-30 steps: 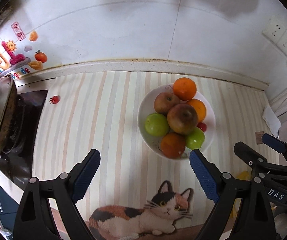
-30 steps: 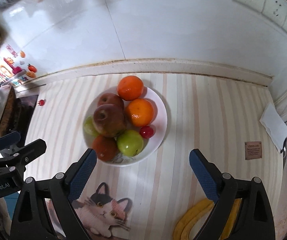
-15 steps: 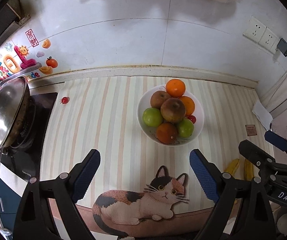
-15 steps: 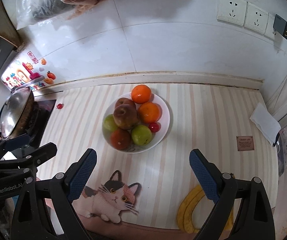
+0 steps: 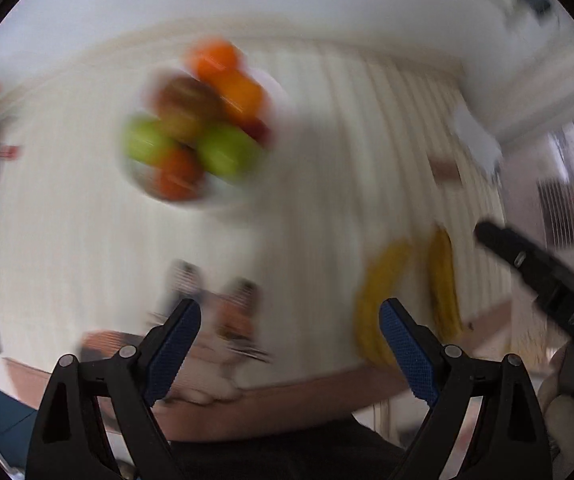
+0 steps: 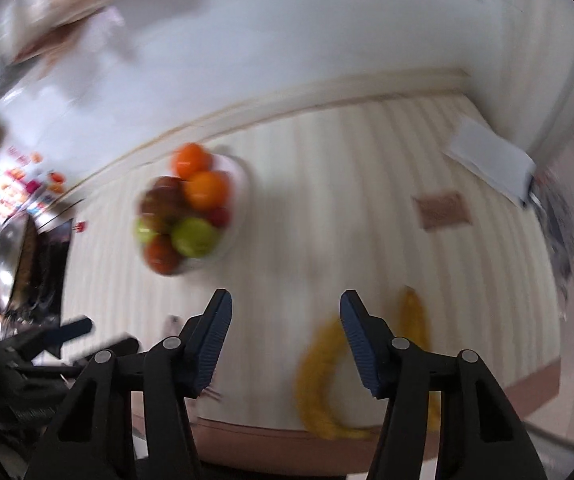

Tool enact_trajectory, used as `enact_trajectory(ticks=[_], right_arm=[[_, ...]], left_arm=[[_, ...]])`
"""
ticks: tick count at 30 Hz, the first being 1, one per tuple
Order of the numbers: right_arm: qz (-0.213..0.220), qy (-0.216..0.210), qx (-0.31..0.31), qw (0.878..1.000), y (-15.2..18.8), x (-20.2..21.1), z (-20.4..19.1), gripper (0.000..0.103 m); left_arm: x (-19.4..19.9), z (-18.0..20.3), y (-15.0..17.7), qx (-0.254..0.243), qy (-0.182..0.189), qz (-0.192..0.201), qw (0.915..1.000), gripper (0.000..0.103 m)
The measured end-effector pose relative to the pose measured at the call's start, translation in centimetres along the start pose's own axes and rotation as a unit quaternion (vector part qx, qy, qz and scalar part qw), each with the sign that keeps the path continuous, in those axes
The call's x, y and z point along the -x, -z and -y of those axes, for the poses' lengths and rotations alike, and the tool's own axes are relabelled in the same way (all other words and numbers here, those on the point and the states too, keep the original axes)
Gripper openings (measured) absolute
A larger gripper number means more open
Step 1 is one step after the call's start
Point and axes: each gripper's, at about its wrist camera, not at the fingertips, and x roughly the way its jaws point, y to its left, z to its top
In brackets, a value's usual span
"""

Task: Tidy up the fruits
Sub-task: 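Grasp a yellow banana with the left tool while the right tool grasps the other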

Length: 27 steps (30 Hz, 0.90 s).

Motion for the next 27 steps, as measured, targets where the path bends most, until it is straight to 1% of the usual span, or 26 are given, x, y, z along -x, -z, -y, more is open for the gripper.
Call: enact_trajectory(ticks=[1,3,4,6,9,10,12,13,14,15,16,17,21,24,25,26,27], right_arm=[[-0.010,0.008,-0.014,1.000,0.3,-0.5,2.0,0.059],[-0.024,0.018,-0.042,0.999,1.0,-1.3,5.2,0.059],[-0.029,0.022,-0.052,0.998,1.4,-1.6,6.6,0.059],[-0.043,0.033,-0.069,0.996,2.2,-2.7,9.2,0.059],[-0.061,0.040,-0.084,0.994,3.5,-3.9,11.7,0.059],[-0.066,0.038,-0.087,0.993,3.9,-4.3,12.3,0.059],[-0.078,0.036,-0.092,0.992,4.7,-5.1,13.3,0.059],[-0.081,0.032,-0.092,0.992,5.0,-5.3,13.6,0.059],[-0.084,0.029,-0.092,0.992,5.2,-5.6,13.9,0.059],[-0.089,0.026,-0.091,0.992,5.5,-5.9,14.1,0.059],[-0.093,0.021,-0.089,0.991,5.5,-6.3,14.0,0.060],[-0.097,0.018,-0.088,0.991,5.6,-6.6,13.9,0.060],[-0.116,0.011,-0.068,0.991,5.7,-8.8,13.0,0.059],[-0.135,0.008,-0.046,0.990,5.9,-10.4,12.0,0.059],[-0.143,0.012,-0.034,0.989,6.2,-11.1,11.5,0.058],[-0.147,0.019,-0.025,0.989,6.4,-11.6,11.2,0.052],[-0.137,0.030,-0.011,0.990,6.3,-11.5,10.8,0.046]], left_arm=[[-1.8,1.3,-0.1,-0.008,0.013,-0.025,0.9996,0.091],[-5.9,4.3,-0.1,-0.029,0.023,-0.073,0.9966,0.091],[-7.2,5.3,-0.1,-0.040,0.024,-0.084,0.9954,0.091],[-10.1,7.9,-0.1,-0.070,0.007,-0.099,0.9925,0.091],[-13.6,10.7,-0.1,-0.105,-0.020,-0.118,0.9872,0.091],[-14.4,11.2,0.0,-0.111,-0.025,-0.122,0.9861,0.087],[-15.7,11.9,0.2,-0.121,-0.041,-0.126,0.9837,0.071],[-15.8,12.2,0.3,-0.128,-0.049,-0.119,0.9833,0.064],[-15.5,12.5,0.4,-0.141,-0.058,-0.104,0.9828,0.050],[-15.5,12.6,0.5,-0.149,-0.074,-0.099,0.9811,0.043],[-15.3,12.3,0.4,-0.151,-0.083,-0.093,0.9806,0.033],[-15.2,12.0,0.3,-0.149,-0.076,-0.094,0.9814,0.033],[-14.6,8.9,-0.2,-0.119,-0.093,-0.088,0.9845,0.033],[-13.8,5.5,-0.6,-0.082,-0.104,-0.088,0.9873,0.033],[-13.5,4.0,-0.6,-0.064,-0.108,-0.087,0.9883,0.033],[-13.4,3.1,-0.6,-0.055,-0.109,-0.087,0.9887,0.033],[-13.4,2.3,-0.6,-0.046,-0.110,-0.089,0.9889,0.033]])
